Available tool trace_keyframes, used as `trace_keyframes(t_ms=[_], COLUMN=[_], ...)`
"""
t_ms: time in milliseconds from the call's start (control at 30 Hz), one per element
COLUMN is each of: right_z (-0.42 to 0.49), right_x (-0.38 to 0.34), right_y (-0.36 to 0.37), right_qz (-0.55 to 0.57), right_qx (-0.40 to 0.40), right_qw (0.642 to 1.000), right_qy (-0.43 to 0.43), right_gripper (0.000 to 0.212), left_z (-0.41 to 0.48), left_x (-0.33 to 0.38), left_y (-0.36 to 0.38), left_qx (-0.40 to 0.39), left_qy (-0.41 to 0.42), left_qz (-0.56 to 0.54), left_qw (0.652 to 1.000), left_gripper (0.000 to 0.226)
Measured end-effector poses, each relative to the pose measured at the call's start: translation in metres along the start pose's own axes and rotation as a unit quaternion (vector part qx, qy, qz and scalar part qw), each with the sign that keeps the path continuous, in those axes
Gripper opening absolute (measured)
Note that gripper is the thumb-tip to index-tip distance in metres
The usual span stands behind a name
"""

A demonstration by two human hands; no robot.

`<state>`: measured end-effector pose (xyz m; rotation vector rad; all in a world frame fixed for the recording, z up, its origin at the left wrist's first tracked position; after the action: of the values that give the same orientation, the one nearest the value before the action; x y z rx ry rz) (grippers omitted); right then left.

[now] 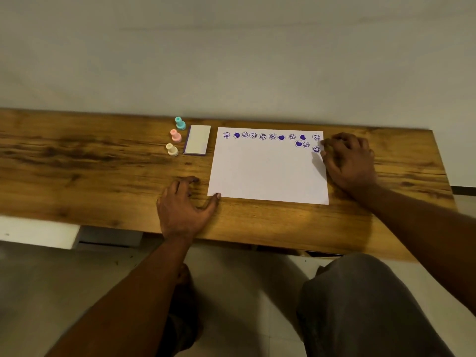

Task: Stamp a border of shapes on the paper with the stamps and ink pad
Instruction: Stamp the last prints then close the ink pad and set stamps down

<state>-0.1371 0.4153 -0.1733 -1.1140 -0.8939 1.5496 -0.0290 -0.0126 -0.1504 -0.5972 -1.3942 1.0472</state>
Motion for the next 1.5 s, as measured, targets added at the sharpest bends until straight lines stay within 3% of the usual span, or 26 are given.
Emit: trace_keyframes(t_ms=[400, 700, 1500], right_z=[0.003, 0.003, 0.003], right_x=[0.006, -0.004, -0.001], right_y=[0.008, -0.002, -0.005], right_qz=[-0.012, -0.058, -0.066], right_qx=[0.01, -0.045, -0.074], right_qw=[1.0, 0.997, 0.995], right_qy=[0.001, 0.004, 0.02], right_gripper=[0.044, 0.067, 0.071], left_z=[0.001, 0.002, -0.001], left_x=[-0.001, -0.001, -0.002], left_y=[0.001, 0.001, 0.0], left_qx=[0.005, 0.007, -0.012], left_qy=[0.002, 0.001, -0.008], left_qz=[-0.002, 0.002, 0.004], left_qw=[1.0, 1.0, 1.0], left_gripper=[0.072, 0.074, 0.073])
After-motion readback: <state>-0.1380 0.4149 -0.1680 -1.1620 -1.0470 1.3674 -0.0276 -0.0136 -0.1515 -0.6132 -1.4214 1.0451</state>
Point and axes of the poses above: each hand's wrist, its own z-axis towards the middle knuckle, its own y-axis out of the palm, x = y × z, the point moved 4 cm from there along z, towards the middle knuckle, and after that the axes turned 4 degrees about -z, right-handed, at the moved point
